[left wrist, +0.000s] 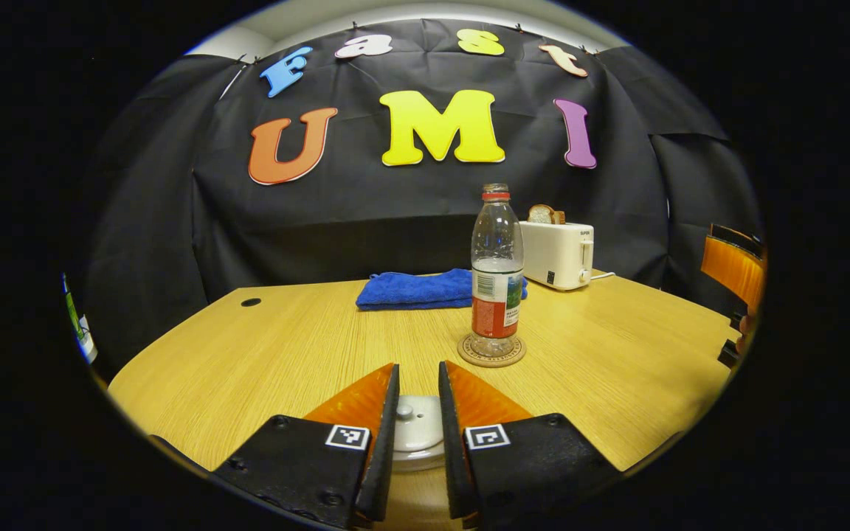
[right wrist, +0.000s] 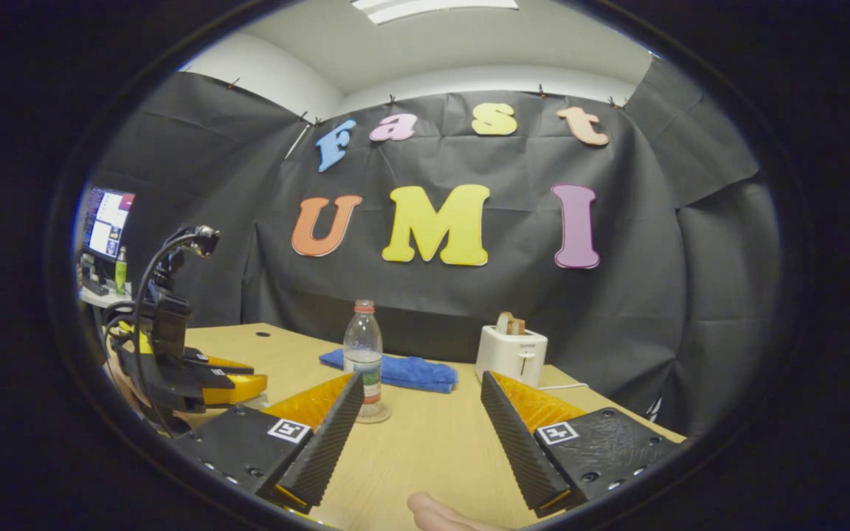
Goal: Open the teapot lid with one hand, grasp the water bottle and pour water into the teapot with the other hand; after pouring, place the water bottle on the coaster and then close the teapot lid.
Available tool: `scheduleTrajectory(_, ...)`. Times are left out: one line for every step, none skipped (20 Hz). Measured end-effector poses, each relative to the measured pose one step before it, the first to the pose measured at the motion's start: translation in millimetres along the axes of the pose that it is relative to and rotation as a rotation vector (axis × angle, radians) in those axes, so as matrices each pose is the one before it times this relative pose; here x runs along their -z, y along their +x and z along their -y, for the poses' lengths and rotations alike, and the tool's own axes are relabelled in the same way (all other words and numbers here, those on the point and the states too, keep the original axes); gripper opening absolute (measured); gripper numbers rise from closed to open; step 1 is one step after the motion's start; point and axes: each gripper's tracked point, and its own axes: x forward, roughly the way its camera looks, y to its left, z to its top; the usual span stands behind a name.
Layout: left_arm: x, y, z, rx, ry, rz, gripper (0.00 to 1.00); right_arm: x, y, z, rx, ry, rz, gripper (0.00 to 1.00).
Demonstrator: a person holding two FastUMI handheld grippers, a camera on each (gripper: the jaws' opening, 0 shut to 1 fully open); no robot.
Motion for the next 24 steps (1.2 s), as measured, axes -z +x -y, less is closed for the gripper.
scheduleTrajectory(-7.86,-4.63,0.99,-0.00275,0.00392,0.01373,0.35,-6.63,-2.36,0.29,0.0019,-0.00012,0.00834,0.97)
scheduleTrajectory(-7.59,-4.46,2.0,0.00439,0.00638,0.01168,0.43,-6.01,-3.31,2.9,0.01384,-0.00141,0.00598,0.98)
scheduleTrajectory(-10.33,-7.11,3.41,0.00555,0.01097,0.01282,0.57,-5.51,-3.15,4.92,0.02176,-0.00375,0.00214,0.97)
scheduleTrajectory(-10.65,-8.74,1.94,-0.00272,0.01012,0.01958,0.63,-4.11,-3.82,4.42,0.02377,-0.00752,-0.00551,0.95)
scheduleTrajectory(-13.04,-8.83,2.43,0.00535,0.0117,0.02519,0.71,-4.74,-4.38,2.53,0.0187,-0.0087,-0.00463,0.95)
scheduleTrajectory(-10.44,-8.41,1.54,-0.0025,0.01454,0.01819,0.85,-7.74,-5.02,0.31,0.00605,-0.00654,0.00293,0.97)
scheduleTrajectory(-11.63,-9.71,-0.74,-0.01567,0.01457,0.01988,0.87,-8.12,-5.72,-0.82,0.0003,-0.00337,0.00547,0.95)
scheduleTrajectory(-13.61,-10.38,-1.87,-0.01321,0.00698,0.02516,0.99,-5.3,-6.17,1.02,0.00647,-0.00593,0.00049,0.98)
scheduleTrajectory(-12.97,-9.17,0.76,-0.0051,-0.00527,0.02364,0.99,-4.19,-5.08,2.63,0.00825,-0.00727,-0.00364,0.95)
scheduleTrajectory(-9.67,-7.86,3.1,0.00166,-0.01009,0.01552,0.99,-2.31,-4.6,2.53,0.01198,-0.00709,-0.01357,0.95)
scheduleTrajectory(-5.81,-8.24,0.77,0.00051,-0.0153,-0.00198,0.99,1.69,-4.47,2.64,0.01271,-0.00993,-0.03062,0.95)
scheduleTrajectory(-2.36,-8.08,-1.96,-0.00738,-0.02498,-0.01285,0.99,4.87,-3.12,3.41,0.01295,-0.0051,-0.03483,0.97)
scheduleTrajectory(-0.23,-7.25,-2.67,-0.00347,-0.02897,-0.0197,0.99,2.35,-3.57,2.86,0.00835,-0.00224,-0.02914,0.95)
scheduleTrajectory(0.58,-6.55,-0.41,0.00016,-0.02467,-0.0235,0.98,-1.77,-2.47,2.79,0.00659,0.00311,-0.01322,0.95)
scheduleTrajectory(1.12,-5.21,-1.12,0.00502,-0.01636,-0.01815,0.99,-1.52,-1.98,2.59,0.00223,0.00391,-0.00458,0.95)
scheduleTrajectory(-0.64,-4.59,-2.91,-0.00249,-0.01115,-0.00654,0.99,0.07,-1.64,1.97,0.00107,0.00689,-0.00644,0.95)
scheduleTrajectory(-2.15,-4.37,-6.88,-0.00823,-0.00591,-0.00259,0.99,0.5,-1.08,2.11,-0.00059,0.00786,-0.01026,0.95)
scheduleTrajectory(-1.81,-2.07,-5.61,-0.01515,-0.00317,0.00389,0.99,0.98,-1.66,1.39,-0.0026,0.00826,-0.0081,0.95)
scheduleTrajectory(-2.82,-2.84,-6.65,-0.01629,-0.00028,0.00654,0.99,-1.25,-2.06,2.39,0.00182,0.01017,-0.00331,0.95)
scheduleTrajectory(-2.59,-1.9,-3.72,-0.01082,0.00079,0.00853,0.99,-2.9,-1.4,2.13,0.00271,0.01086,0.00498,0.93)
scheduleTrajectory(-1.23,-0.62,-2.83,-0.00735,-0.0002,0.00157,0.99,-3.01,-2.49,-0.56,-0.00128,0.00849,0.00893,0.94)
scheduleTrajectory(1.23,-1.28,-1.29,-0.00408,-0.00078,-0.00304,1.0,-3.07,-2.28,-0.69,-0.00226,0.00193,0.01016,0.95)
scheduleTrajectory(-0.94,-2.62,-1.03,-0.00031,0.00031,0.00009,0.99,-0.77,-1.98,-0.94,-0.00443,-0.00077,0.00551,0.98)
scheduleTrajectory(-2.7,-1.49,-0.62,-0.00203,0.00324,0.00797,0.99,2.29,-0.97,-1.97,-0.00837,-0.00666,-0.00309,0.98)
